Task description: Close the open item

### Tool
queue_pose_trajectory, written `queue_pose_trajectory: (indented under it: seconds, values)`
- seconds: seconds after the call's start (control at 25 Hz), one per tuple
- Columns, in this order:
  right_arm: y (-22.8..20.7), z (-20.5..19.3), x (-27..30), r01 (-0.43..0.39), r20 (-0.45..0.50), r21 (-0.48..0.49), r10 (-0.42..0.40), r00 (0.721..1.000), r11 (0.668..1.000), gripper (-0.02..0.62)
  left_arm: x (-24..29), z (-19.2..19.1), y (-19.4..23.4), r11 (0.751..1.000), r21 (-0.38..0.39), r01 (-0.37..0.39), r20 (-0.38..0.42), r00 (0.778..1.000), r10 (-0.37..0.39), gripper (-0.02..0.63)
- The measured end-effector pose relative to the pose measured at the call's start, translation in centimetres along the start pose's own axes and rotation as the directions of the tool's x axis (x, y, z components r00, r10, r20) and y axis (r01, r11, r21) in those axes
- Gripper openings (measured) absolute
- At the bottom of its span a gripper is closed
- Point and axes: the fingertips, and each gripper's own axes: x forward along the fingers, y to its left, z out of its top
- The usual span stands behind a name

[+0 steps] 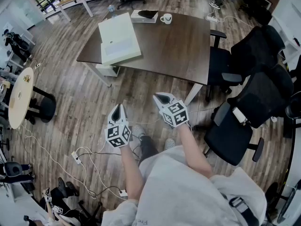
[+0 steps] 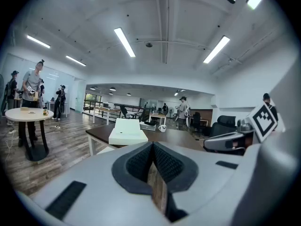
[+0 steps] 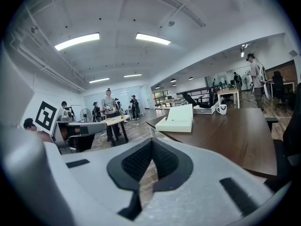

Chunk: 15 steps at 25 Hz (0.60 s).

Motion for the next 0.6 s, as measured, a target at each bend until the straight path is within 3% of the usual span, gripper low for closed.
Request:
queue_pose_trajectory:
  seconds: [0.28,0.48,0.6]
  values:
    - [-0.7,0.0,0.3,0.005,-0.007,-0.01,-0.005,1.0,1.0,-0.002,0.5,-0.3,0.4,1.0,0.0,-0.028,-0.004,1.0,0.028,0.005]
    - [-0.5,1.0,1.1,0.005,-0.004,-0.064,-0.005,1.0,0.998,-0.005,0.2,-0.3,3.0,0.987,0.012,-0.16,-0.018,0.987,0.16,0.005]
    - [-0.7,1.0,1.7,0.009,-0.024,-0.08,-0.011,1.0,0.997,-0.005,0.1,-0.2,4.1,0.98,0.003,-0.199,-0.018,0.98,0.199,0.005]
